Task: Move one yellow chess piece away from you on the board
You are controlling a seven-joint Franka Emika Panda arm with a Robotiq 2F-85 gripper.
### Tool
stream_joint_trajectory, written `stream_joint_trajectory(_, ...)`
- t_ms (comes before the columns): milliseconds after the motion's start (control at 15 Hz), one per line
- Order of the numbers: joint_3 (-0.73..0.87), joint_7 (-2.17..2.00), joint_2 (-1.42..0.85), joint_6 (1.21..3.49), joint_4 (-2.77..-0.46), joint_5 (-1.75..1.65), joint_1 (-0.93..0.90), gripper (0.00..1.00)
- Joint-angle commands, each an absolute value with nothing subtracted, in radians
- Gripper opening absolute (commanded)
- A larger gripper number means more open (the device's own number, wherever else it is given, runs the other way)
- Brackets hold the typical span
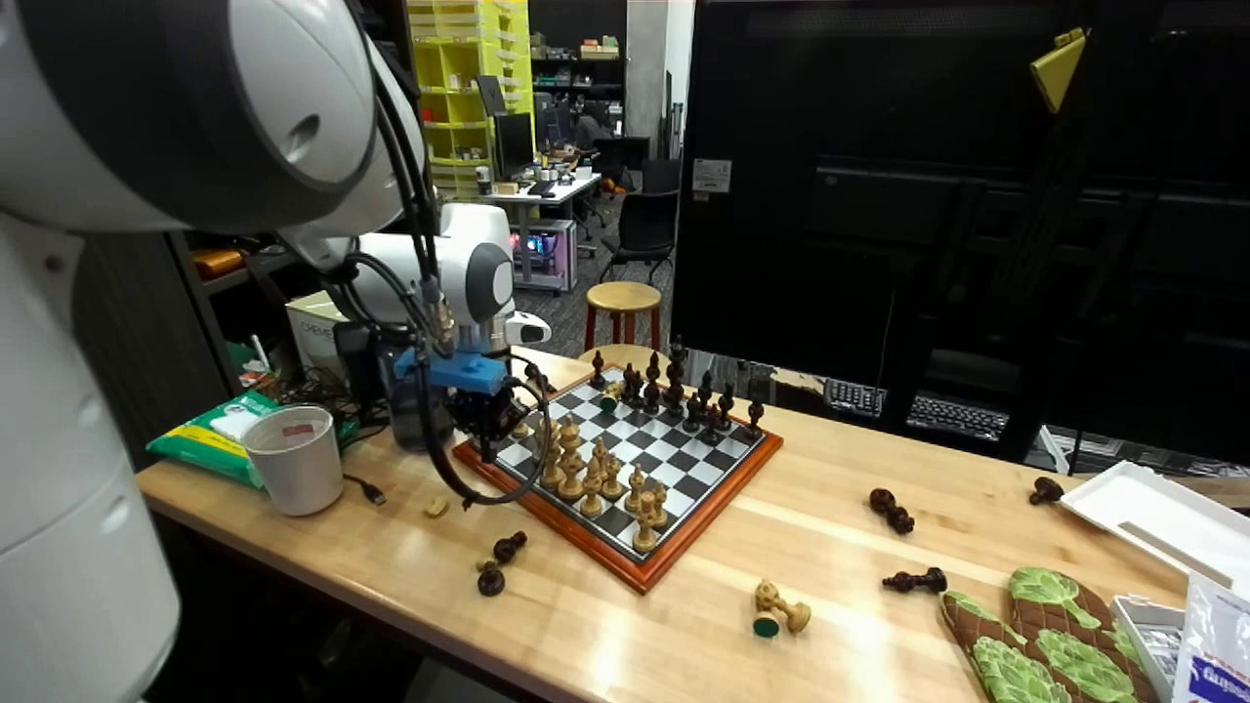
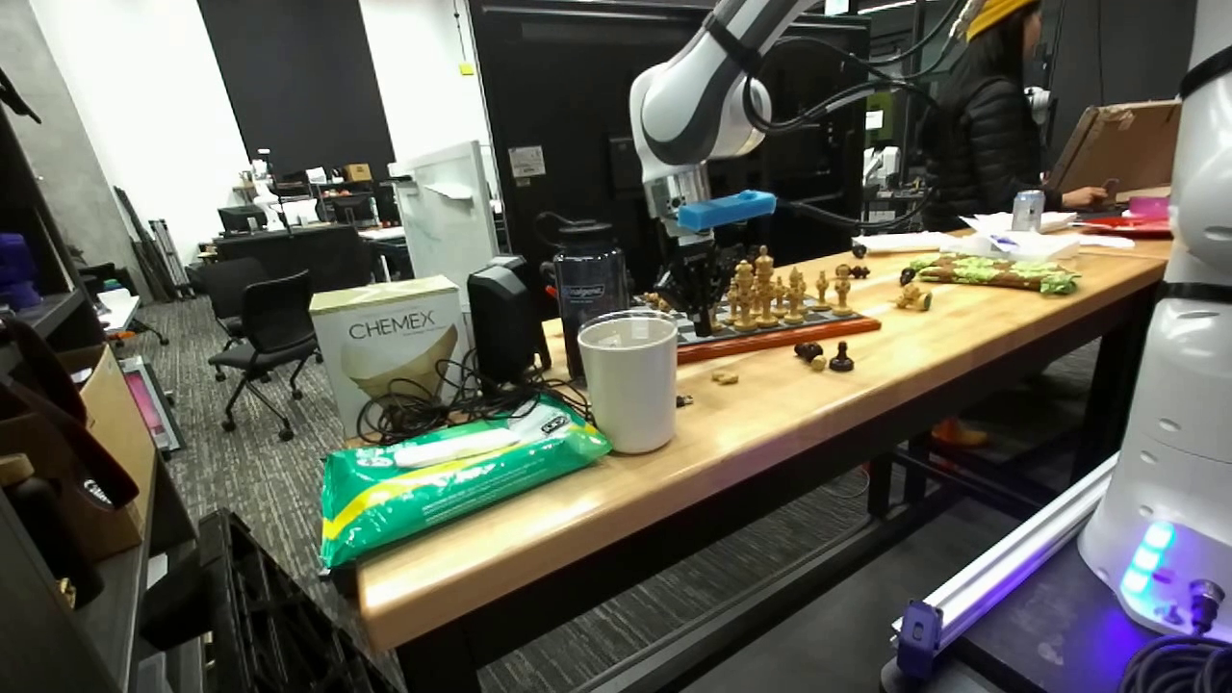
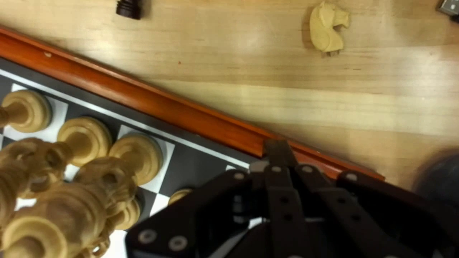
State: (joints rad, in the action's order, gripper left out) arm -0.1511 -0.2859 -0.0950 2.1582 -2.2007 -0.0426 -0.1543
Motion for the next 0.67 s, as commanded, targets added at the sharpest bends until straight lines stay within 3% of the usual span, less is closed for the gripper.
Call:
stream_joint_trajectory(0,-0.143,-0.303,-0.121,2.088,-2.148,-0.093,-0.165,0.0)
stream_joint_trajectory(600,-0.143,-0.3,-0.16,1.963,-2.055,-0.184,-0.176,0.0)
